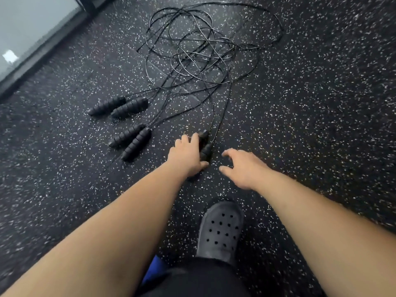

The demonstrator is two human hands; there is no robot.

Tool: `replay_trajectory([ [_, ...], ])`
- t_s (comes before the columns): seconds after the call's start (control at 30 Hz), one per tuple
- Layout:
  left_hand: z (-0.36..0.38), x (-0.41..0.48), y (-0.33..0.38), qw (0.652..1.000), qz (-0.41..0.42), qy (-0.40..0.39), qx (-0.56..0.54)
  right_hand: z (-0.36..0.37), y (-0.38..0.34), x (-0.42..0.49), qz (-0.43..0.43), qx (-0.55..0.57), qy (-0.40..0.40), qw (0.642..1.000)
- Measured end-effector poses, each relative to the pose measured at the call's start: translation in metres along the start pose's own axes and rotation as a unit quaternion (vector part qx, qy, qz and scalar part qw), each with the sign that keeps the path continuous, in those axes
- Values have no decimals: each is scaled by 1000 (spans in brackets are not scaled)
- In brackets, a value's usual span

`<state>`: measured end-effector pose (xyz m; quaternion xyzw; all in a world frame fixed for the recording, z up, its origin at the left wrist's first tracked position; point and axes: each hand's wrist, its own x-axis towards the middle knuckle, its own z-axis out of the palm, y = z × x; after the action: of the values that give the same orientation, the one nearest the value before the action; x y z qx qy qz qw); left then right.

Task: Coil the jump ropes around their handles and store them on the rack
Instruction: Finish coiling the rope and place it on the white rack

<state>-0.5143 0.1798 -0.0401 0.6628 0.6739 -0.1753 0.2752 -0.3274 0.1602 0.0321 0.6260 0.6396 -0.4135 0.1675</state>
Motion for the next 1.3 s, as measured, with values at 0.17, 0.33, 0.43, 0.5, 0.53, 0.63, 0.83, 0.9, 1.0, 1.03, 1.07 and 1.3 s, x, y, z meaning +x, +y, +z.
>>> replay_trajectory([
  [0.17,30,12,-1,994,5,34,100,16,10,15,-10,23,3,1000],
  [0.33,36,20,7,986,14,72,153,25,18,21,-16,21,2,1000],
  [0.43,38,23,15,987,-1,73,142,26,22,18,-8,30,-2,1000],
  [0.5,40,23,18,991,-21,54,118,23,26,14,-7,37,-1,999],
  [0.53,40,22,18,993,-26,48,104,21,27,13,-8,37,1,999],
  [0.63,39,15,21,998,-30,29,50,15,34,6,-1,40,8,999],
  [0.83,-3,-23,48,993,-33,13,-111,-12,43,-24,26,68,41,997],
  [0.9,-24,-41,65,988,-12,29,-153,-26,45,-41,31,87,64,994],
  [1.0,-59,-68,98,980,35,49,-188,-52,46,-70,42,139,109,983],
  [1.03,-72,-77,110,977,52,57,-196,-61,46,-81,44,158,127,978],
  [1.07,-85,-86,122,974,67,66,-205,-71,46,-91,44,177,145,972],
  [1.3,-172,-167,203,949,189,127,-219,-139,66,-193,-22,379,288,879],
])
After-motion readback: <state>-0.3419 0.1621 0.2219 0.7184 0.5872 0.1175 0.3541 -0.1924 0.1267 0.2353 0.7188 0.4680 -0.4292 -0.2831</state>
